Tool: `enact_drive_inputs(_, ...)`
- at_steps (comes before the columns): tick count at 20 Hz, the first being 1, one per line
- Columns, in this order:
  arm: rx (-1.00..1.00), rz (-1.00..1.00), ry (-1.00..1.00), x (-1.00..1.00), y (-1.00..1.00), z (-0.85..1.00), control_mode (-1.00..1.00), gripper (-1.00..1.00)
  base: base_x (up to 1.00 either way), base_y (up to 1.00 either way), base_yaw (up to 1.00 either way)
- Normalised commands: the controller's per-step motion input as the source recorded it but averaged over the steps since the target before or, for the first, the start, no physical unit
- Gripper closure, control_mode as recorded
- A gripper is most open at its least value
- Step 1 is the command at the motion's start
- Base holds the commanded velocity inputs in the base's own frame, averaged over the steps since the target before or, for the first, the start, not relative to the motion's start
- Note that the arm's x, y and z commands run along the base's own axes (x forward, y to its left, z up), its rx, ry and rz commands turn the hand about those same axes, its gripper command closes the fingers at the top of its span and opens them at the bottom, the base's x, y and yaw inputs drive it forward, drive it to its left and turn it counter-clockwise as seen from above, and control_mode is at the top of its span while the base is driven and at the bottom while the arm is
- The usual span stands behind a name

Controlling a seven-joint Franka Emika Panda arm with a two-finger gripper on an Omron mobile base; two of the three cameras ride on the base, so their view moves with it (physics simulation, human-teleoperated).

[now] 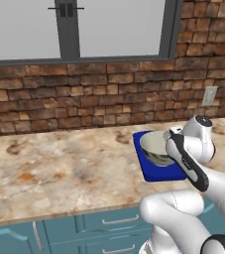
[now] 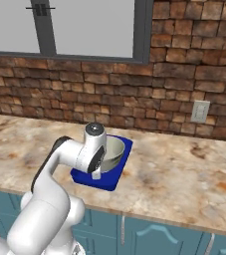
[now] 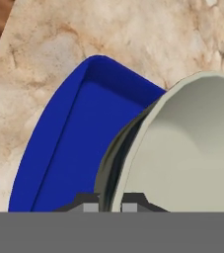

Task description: Place the two vegetables and bowl onto the tray for setting up a vegetable dip station.

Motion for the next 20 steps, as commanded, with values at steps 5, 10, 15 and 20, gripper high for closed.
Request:
enact_drive_inputs(5, 0.0, 0.0, 0.0, 0.08, 0.0, -0.16, -1.0, 1.0, 0.0, 0.0, 0.0)
enact_drive_inputs(10, 0.0, 0.0, 0.0, 0.02, 0.0, -0.2, -1.0, 1.0, 0.0, 0.0, 0.0)
enact_drive_inputs(15, 0.01, 0.0, 0.0, 0.01, 0.0, -0.16, -1.0, 1.0, 0.0, 0.0, 0.0)
enact_drive_inputs(20, 0.01, 0.01, 0.02, 0.0, 0.0, -0.02, -1.0, 1.0, 0.0, 0.0, 0.0)
